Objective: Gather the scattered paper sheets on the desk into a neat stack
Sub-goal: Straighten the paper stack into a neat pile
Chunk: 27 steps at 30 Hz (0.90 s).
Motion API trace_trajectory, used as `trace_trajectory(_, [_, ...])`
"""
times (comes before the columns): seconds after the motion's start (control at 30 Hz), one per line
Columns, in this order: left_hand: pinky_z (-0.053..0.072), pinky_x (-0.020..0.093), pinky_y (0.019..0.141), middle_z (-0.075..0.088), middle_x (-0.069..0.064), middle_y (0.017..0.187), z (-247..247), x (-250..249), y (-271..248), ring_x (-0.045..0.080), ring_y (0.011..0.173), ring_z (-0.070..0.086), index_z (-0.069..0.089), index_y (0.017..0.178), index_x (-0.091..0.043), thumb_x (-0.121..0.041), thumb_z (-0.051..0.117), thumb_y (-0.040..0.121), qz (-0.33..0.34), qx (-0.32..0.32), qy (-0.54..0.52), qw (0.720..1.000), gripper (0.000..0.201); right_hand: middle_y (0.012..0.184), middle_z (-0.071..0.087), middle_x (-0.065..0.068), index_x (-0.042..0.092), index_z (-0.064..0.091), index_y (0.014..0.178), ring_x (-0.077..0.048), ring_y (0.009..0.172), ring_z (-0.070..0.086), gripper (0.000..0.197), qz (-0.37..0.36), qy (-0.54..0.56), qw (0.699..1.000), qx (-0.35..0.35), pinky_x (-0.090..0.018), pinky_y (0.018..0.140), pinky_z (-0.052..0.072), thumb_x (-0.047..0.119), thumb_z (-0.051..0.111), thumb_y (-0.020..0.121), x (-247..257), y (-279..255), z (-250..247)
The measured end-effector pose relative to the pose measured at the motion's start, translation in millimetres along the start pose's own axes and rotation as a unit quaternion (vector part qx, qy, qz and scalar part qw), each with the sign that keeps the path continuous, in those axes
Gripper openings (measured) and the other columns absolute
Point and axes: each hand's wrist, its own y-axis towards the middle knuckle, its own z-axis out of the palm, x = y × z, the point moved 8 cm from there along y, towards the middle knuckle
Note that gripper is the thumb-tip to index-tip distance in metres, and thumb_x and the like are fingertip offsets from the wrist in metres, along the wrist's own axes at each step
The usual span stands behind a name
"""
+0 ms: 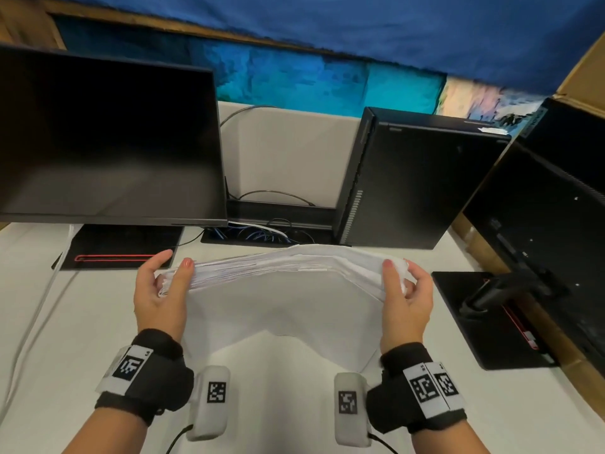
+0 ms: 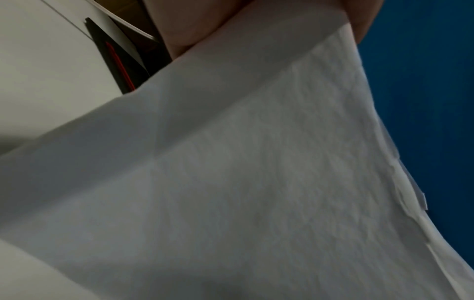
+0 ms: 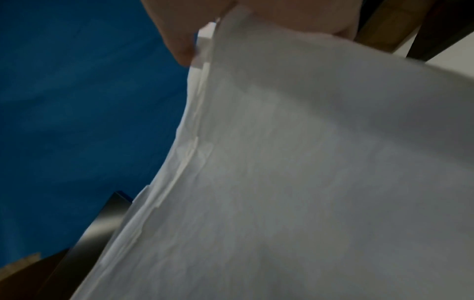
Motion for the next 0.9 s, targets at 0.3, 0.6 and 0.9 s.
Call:
trace_trajectory(0.3, [0.041, 0.043, 0.101, 0.058, 0.006, 0.125, 1.0, 8.9, 9.9, 0.027, 0.119, 0.05, 0.06, 0.11, -0.023, -0.042, 0.061, 0.079, -0.037, -0.017, 0.007, 0.999, 0.036, 0.095, 0.049, 0.018, 0.029, 0.046, 0.112, 0.002, 0.083, 0.05, 0.025, 0.014, -0.008, 1.0, 0.013, -0.006, 0.06, 0.037, 0.021, 0.055, 0.089, -8.9, -2.2, -1.7])
trace_trajectory(0.6, [0.041, 0.038, 0.094, 0.058, 0.008, 0.123, 5.2, 8.8, 10.1, 0.027, 0.116, 0.049, 0.061, 0.107, -0.023, -0.036, 0.058, 0.083, -0.053, -0.015, 0.001, 0.998, 0.028, 0.096, 0.061, 0.005, 0.021, 0.063, 0.1, -0.006, 0.091, 0.055, 0.013, -0.052, -0.066, 0.996, 0.011, -0.018, 0.074, 0.045, 0.022, 0.057, 0.088, 13.5, 11.9, 5.5])
trace_trajectory(0.9, [0.04, 0.036, 0.09, 0.056, 0.004, 0.111, 4.8, 7.8, 10.8, 0.022, 0.104, 0.049, 0.06, 0.102, -0.024, -0.03, 0.056, 0.085, -0.055, -0.011, 0.002, 0.998, 0.018, 0.084, 0.06, 0.005, 0.019, 0.057, 0.083, -0.013, 0.081, 0.058, 0.012, 0.028, -0.003, 0.999, -0.03, -0.024, 0.068, 0.045, 0.01, 0.052, 0.088, -4.0, 20.7, -6.8])
